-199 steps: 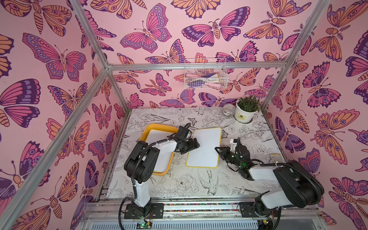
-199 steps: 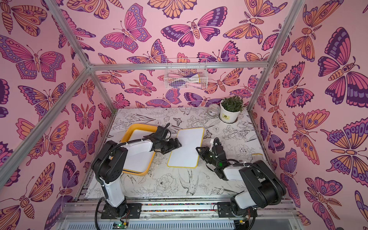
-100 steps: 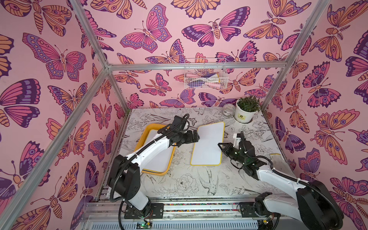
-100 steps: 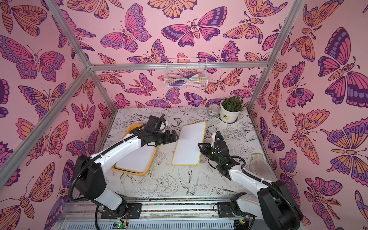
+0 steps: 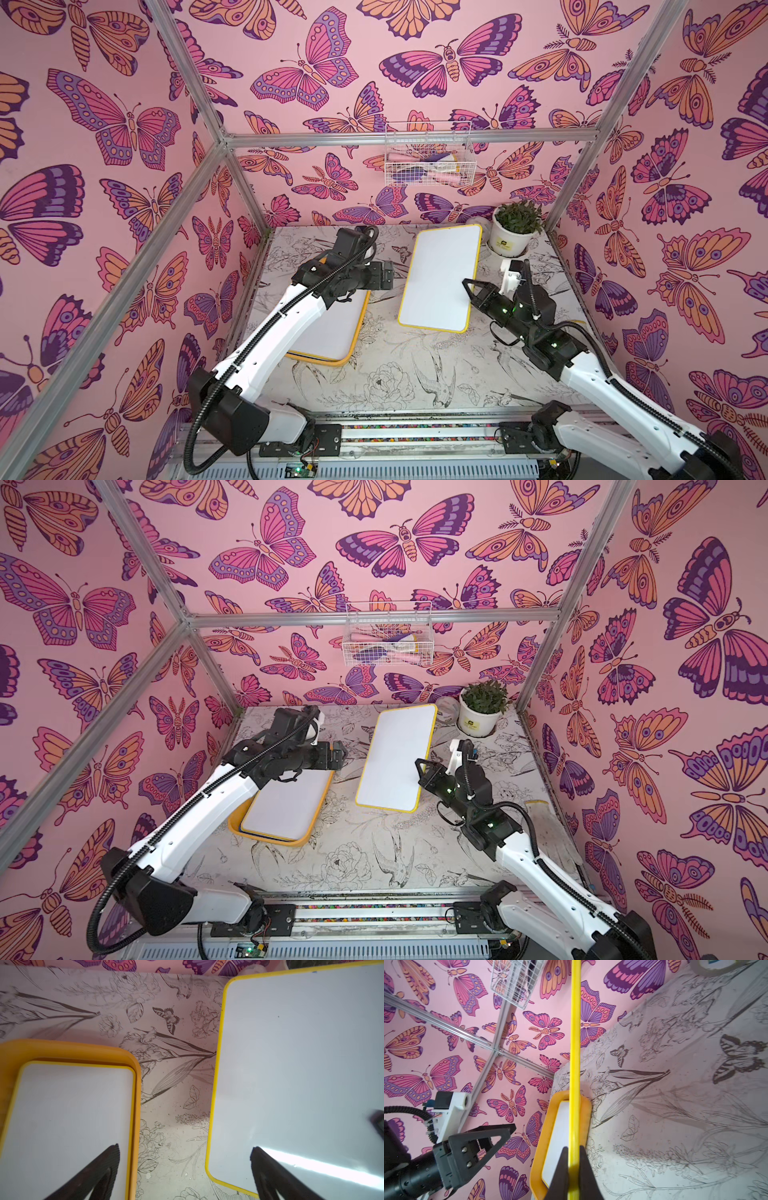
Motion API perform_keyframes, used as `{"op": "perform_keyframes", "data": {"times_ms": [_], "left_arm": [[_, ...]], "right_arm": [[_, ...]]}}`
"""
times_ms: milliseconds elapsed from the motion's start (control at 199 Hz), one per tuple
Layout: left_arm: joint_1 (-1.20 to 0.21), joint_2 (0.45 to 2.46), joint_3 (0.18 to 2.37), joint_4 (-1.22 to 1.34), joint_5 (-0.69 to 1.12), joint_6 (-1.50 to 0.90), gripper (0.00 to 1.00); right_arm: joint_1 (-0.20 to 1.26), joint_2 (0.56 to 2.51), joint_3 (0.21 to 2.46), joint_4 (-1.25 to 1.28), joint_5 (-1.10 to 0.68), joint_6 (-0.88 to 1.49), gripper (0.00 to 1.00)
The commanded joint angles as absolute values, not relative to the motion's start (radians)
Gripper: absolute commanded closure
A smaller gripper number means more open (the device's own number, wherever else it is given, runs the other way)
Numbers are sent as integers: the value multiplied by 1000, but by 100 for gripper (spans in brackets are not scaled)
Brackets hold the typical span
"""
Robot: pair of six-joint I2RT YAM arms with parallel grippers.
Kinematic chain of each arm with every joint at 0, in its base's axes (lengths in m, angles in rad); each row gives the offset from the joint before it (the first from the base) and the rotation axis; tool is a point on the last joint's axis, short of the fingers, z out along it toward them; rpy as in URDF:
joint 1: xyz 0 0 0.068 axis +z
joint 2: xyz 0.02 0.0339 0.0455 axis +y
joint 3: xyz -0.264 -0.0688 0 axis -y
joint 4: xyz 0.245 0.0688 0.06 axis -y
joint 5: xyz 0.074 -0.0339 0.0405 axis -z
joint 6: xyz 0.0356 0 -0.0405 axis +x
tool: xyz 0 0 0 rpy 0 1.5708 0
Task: Put the whiteboard into the storage box
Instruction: Place the whiteboard in the storage box.
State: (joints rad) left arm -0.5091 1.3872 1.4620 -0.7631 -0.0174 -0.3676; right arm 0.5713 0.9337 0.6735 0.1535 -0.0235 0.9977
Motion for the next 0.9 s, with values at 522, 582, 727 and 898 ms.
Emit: {"op": "perform_keyframes", "data": {"times_ms": [522, 582, 727, 898], "left_arm": [[-231, 1203, 1293, -542, 50, -324, 0], [-189, 1193, 1255, -506, 89, -348, 0], [-143, 1171, 1210, -458, 95, -354, 0], [-97, 1174, 1190, -435, 106, -372, 0]], "right_arm": [[963, 1421, 1034, 447, 350, 1149, 100], [979, 1482, 1067, 469, 366, 1166, 100], [1012, 1639, 1162, 498, 393, 1209, 100], [1062, 1786, 1249, 548, 414, 1261, 100]]}}
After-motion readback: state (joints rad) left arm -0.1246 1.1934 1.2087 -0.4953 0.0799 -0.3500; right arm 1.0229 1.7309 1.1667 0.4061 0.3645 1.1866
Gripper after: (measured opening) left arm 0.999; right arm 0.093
